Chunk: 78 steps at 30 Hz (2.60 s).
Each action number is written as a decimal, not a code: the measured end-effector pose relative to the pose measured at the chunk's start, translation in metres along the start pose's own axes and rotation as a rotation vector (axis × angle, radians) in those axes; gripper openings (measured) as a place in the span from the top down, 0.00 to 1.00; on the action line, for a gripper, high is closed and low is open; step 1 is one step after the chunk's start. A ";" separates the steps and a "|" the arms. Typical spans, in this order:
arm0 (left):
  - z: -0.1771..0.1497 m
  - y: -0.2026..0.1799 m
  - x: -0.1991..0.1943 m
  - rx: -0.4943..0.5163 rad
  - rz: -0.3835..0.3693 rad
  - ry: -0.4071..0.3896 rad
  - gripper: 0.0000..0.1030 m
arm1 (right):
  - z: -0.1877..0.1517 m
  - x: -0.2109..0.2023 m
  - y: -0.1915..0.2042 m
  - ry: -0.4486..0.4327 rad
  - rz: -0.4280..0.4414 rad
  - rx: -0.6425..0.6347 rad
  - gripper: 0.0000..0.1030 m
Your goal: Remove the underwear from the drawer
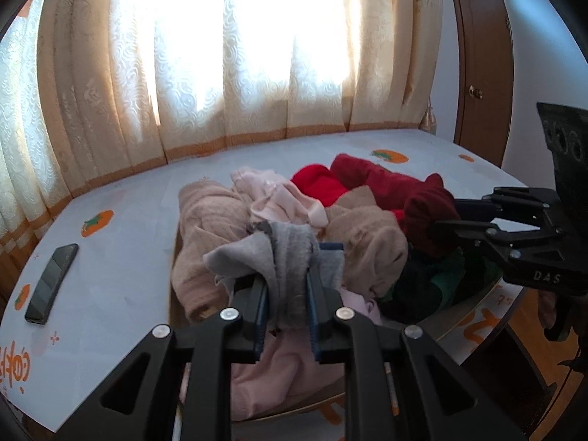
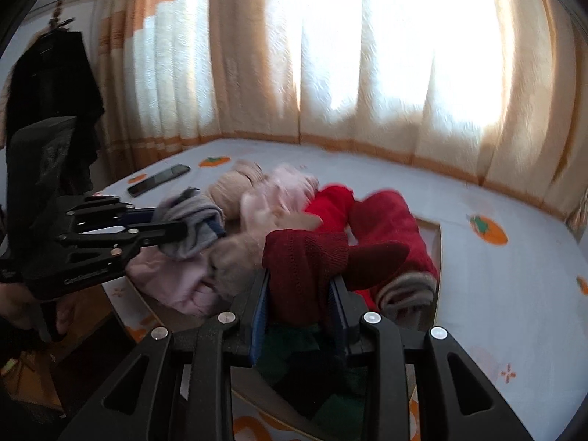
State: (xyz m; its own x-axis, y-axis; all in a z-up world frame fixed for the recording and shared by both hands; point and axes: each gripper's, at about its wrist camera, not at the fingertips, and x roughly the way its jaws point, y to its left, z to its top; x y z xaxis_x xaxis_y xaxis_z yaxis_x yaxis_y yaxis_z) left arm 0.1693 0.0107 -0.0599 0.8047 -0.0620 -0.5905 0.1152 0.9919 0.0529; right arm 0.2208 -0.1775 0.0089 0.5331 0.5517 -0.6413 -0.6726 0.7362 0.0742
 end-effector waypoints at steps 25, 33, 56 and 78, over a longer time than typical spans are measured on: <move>-0.001 -0.011 -0.045 -0.012 0.014 -0.073 0.28 | -0.011 -0.037 0.012 -0.038 -0.046 -0.015 0.33; -0.012 -0.013 -0.078 -0.022 0.022 -0.132 0.24 | -0.024 -0.075 0.021 -0.120 -0.045 0.012 0.28; -0.024 -0.015 -0.106 -0.042 0.028 -0.184 0.19 | -0.034 -0.104 0.031 -0.199 -0.034 0.030 0.27; -0.018 -0.012 -0.118 -0.063 0.067 -0.196 0.00 | -0.022 -0.123 0.029 -0.267 -0.048 0.021 0.26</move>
State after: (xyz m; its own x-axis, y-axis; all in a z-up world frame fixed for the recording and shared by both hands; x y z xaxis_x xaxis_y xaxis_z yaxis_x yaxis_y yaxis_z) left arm 0.0626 0.0080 -0.0055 0.9080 -0.0095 -0.4188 0.0254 0.9991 0.0325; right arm 0.1244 -0.2326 0.0734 0.6825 0.5977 -0.4206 -0.6338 0.7706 0.0666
